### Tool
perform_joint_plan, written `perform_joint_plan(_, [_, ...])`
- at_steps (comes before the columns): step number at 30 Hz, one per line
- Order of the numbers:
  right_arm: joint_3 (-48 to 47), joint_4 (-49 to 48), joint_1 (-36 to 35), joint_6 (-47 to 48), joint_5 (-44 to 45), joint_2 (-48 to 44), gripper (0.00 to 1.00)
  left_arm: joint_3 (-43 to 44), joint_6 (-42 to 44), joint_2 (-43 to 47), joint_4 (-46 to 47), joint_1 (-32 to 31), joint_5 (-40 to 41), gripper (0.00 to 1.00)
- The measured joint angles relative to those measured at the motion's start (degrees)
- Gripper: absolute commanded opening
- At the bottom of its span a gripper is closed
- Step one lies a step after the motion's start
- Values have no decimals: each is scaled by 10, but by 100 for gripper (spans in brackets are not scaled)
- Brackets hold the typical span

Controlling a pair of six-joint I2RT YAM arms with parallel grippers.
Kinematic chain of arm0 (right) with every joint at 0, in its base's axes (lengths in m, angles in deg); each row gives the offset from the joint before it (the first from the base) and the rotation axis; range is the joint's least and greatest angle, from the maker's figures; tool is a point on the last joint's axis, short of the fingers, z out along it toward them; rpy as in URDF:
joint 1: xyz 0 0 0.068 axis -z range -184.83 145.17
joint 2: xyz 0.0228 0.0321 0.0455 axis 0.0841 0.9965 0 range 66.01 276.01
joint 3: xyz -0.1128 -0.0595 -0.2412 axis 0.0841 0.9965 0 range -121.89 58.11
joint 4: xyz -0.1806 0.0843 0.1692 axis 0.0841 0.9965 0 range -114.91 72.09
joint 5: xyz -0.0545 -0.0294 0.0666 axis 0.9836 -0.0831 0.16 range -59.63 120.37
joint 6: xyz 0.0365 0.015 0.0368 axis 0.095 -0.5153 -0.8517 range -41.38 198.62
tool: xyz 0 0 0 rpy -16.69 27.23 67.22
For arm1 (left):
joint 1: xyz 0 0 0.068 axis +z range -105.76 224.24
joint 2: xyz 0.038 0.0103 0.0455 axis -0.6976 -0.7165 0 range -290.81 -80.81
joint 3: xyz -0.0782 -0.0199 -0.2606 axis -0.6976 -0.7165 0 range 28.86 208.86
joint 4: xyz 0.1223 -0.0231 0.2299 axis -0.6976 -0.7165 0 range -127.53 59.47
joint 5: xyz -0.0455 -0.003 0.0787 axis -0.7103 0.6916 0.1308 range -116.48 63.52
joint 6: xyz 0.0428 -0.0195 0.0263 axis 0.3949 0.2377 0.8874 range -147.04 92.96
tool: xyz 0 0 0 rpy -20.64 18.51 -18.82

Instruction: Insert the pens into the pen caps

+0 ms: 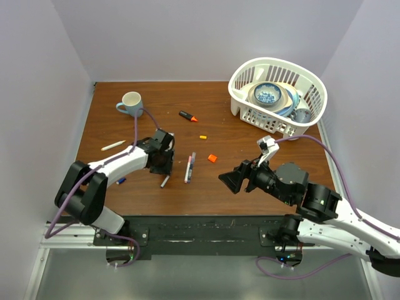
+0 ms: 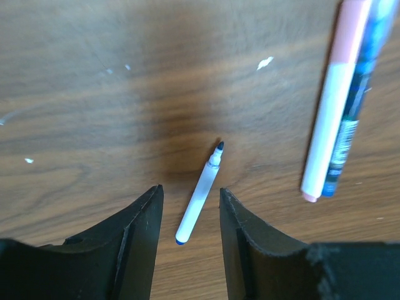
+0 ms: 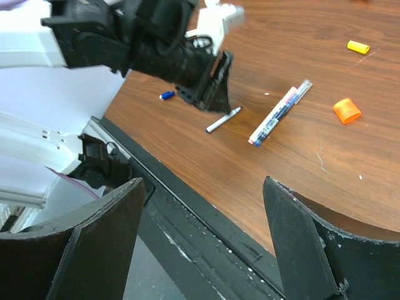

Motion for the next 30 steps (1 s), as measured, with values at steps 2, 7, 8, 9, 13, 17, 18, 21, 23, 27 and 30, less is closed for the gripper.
perform_joint_plan(2, [0, 0, 0, -1, 0, -3, 80, -4, 3, -12, 0, -4, 0, 45])
perform_joint_plan(7, [0, 0, 0, -1, 1, -7, 80, -9, 5, -26, 4, -9, 0, 38])
perform_joint_plan(8, [0, 0, 0, -1, 1, -7, 80, -9, 5, -27, 4, -9, 1, 35])
perform_joint_plan(9, [0, 1, 0, -1, 1, -7, 80, -9, 7, -28, 4, -9, 3, 34])
perform_joint_plan(13, [0, 1, 0, -1, 3, -7, 80, 0, 11, -38, -3, -10, 14, 24])
perform_joint_plan(17, [0, 2, 0, -7, 13, -7, 80, 14, 12, -54, -14, -19, 34, 3])
perform_joint_plan(18, [0, 2, 0, -9, 16, -7, 80, 16, 12, -55, -15, -22, 37, 0])
perform_joint_plan(21, [6, 2, 0, -14, 17, -7, 80, 16, 10, -55, -14, -27, 41, 0])
perform_joint_plan(23, [12, 1, 0, -19, 17, -5, 80, 11, 6, -50, -7, -27, 39, 0])
perform_joint_plan(27, [32, -29, 0, -27, 0, 6, 80, -26, -34, -13, 42, -27, -5, 0])
perform_joint_plan(30, [60, -64, 0, -35, -21, 23, 79, -51, -68, 32, 70, -34, -56, 0])
